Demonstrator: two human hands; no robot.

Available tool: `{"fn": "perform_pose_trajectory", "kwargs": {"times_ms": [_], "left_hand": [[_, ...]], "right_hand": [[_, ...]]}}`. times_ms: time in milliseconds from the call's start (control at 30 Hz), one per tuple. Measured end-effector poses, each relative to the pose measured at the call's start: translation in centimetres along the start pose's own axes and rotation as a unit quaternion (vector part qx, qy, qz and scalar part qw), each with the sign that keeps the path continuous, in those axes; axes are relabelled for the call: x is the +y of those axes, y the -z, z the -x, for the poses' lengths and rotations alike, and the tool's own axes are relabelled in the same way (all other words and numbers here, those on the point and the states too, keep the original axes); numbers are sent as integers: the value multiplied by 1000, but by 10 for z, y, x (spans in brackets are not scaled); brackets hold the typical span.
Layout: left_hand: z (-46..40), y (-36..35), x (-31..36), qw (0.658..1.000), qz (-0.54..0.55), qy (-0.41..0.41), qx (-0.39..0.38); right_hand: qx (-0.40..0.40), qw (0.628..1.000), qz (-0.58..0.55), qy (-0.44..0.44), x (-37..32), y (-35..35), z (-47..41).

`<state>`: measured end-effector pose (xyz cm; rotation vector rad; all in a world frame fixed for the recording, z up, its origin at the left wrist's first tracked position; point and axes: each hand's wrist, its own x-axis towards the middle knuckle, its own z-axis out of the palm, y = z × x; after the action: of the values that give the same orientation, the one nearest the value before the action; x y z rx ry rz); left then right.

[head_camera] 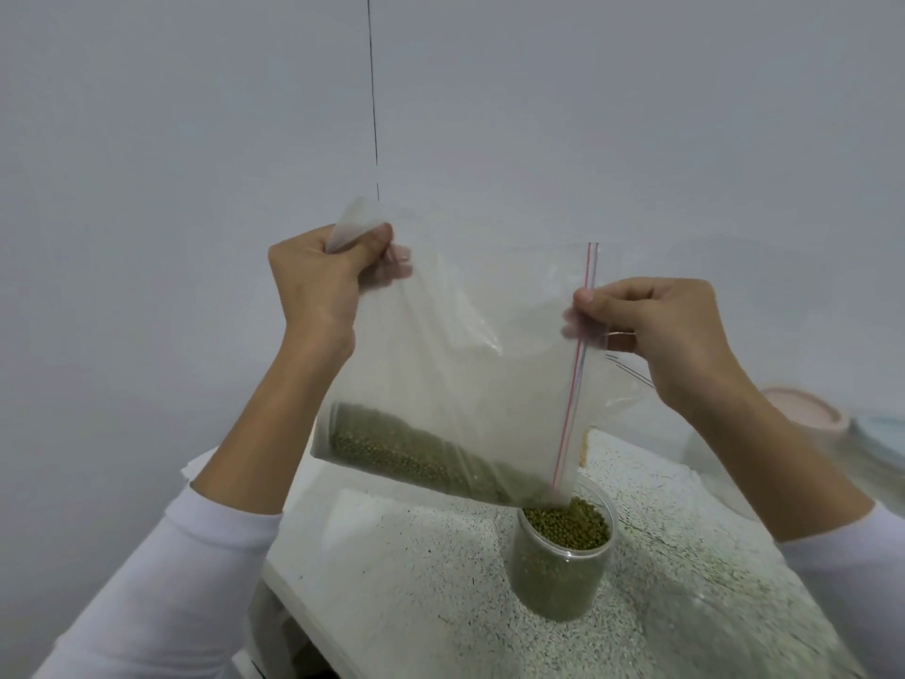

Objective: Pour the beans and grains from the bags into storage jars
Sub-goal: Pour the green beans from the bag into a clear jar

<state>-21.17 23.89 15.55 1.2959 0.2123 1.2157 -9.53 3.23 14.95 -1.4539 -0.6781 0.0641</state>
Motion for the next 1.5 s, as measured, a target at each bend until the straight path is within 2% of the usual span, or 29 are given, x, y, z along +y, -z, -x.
{"fn": "perform_pose_trajectory", "kwargs": {"times_ms": [300, 433, 567, 667, 767, 900, 1033, 1133, 1500], "left_hand": [[3, -1, 5, 999, -26, -18, -3], [2, 1, 8, 999, -17, -40, 27], [7, -1, 6, 998, -46, -43, 1], [5, 1, 6, 999, -32, -38, 17], [7, -1, 6, 999, -42, -31, -12], [4, 3, 7, 999, -32, -32, 11], [3, 5, 8, 999, -28, -24, -1], [3, 9, 8, 999, -27, -30, 6], [1, 11, 12, 999, -9, -40, 22]], "right_hand": [[-6, 1000, 4, -3, 0, 0, 3], [25, 999, -23, 2, -4, 3, 1], [0, 1000, -6, -8, -1, -2, 4], [19, 1000, -24, -3, -1, 0, 2], [-7, 1000, -12, -18, 2, -4, 4], [15, 999, -30, -4, -1, -1, 1], [-14, 1000, -10, -16, 2, -4, 3], [7, 1000, -23, -8, 0, -2, 0], [-7, 1000, -20, -9, 4, -6, 0]]}}
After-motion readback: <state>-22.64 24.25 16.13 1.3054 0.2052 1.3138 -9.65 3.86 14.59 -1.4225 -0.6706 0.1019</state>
